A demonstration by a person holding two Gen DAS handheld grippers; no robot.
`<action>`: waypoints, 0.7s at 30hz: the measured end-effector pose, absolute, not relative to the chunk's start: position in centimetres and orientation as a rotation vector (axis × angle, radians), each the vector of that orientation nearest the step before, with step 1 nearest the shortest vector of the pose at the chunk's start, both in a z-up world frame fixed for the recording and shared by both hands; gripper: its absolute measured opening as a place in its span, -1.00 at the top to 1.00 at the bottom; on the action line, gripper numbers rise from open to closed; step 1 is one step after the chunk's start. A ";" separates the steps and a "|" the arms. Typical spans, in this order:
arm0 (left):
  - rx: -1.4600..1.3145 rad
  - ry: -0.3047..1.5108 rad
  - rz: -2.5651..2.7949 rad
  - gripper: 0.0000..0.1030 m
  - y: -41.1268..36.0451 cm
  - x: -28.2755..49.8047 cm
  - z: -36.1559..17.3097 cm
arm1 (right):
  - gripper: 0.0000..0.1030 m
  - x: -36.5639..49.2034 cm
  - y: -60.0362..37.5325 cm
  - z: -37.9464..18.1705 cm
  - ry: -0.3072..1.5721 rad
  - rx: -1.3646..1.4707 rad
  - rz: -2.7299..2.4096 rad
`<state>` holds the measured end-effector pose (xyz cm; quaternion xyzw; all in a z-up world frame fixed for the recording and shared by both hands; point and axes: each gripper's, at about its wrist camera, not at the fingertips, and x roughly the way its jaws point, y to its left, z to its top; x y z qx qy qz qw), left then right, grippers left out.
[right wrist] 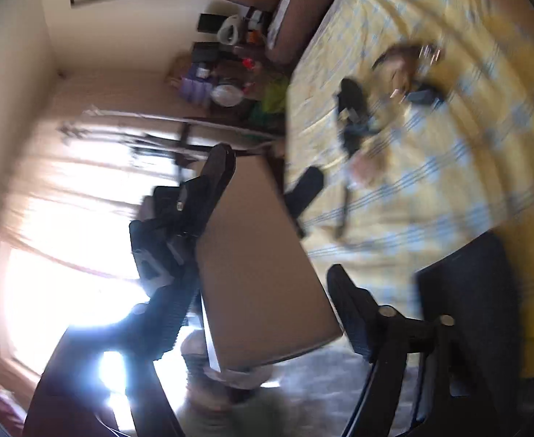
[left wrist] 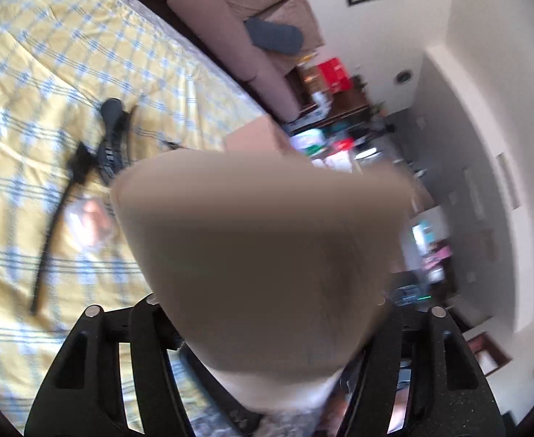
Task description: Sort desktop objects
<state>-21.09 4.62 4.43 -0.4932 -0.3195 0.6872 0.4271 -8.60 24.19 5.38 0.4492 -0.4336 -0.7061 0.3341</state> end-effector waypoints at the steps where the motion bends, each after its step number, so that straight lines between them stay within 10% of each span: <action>1: -1.243 -0.770 1.733 -0.11 5.1 -21.0 4.6 | -0.53 -8.5 24.3 6.0 -1.070 1.187 -1.906; 11: -1.362 -0.521 1.823 -0.10 8.1 -17.8 4.4 | -0.52 -7.6 18.9 7.2 -0.449 1.277 -2.142; 13: -1.367 -0.506 1.827 -0.10 7.7 -17.3 4.2 | -0.14 -7.5 17.5 6.3 -0.370 1.305 -2.152; 17: -1.361 -0.484 1.838 -0.12 7.8 -17.1 4.4 | 0.11 -7.8 17.0 4.5 -0.416 1.329 -2.124; 21: -1.308 -0.584 1.793 -0.64 6.5 -17.5 4.5 | 0.23 -7.9 17.9 3.7 -0.594 1.308 -2.038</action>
